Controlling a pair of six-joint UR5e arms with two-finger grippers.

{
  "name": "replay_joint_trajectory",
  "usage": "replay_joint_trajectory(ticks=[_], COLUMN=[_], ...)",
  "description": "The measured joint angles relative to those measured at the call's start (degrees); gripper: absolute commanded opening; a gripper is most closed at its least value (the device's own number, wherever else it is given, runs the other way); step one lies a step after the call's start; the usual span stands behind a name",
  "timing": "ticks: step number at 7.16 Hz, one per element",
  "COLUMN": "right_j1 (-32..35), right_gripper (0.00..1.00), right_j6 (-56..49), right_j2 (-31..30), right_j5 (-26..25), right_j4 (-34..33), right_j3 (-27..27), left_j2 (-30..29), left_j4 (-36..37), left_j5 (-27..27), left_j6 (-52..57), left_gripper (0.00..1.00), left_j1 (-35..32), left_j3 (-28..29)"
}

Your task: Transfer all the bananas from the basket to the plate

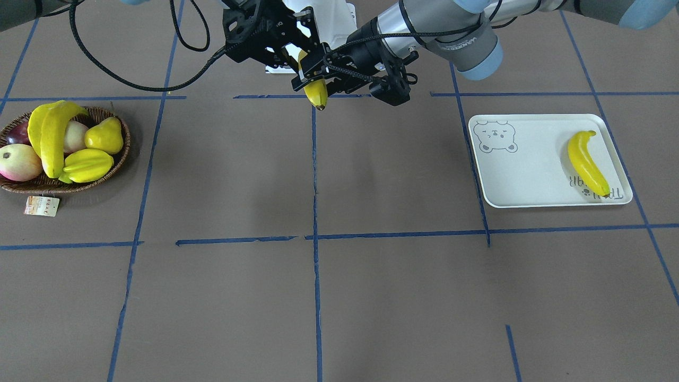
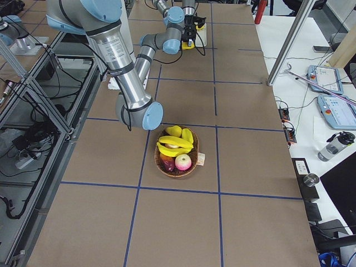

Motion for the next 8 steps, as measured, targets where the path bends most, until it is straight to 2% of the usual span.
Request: replay_joint_trajectory(ticks=[1,6,8], right_j1=[0.1,0.2,0.5], right_gripper=[0.99,0.99,0.99], right_j6=[0.2,4.9,4.8], right_j2=[0.0,0.1,-0.2], right_j5=[0.0,0.1,0.1], right_j4=[-0.1,0.1,0.1], right_j3=[0.0,0.7,1.7], left_j2=[0.3,0.8,1.1], left_j4=[0.0,0.6,6.5], left_j5=[0.0,0.0,0.0], left_j6=[0.2,0.6,2.2], left_gripper=[0.02,0.0,0.0], left_j1=[0.0,-0.2,-1.5], left_j3=[-0.5,-1.6,-1.2])
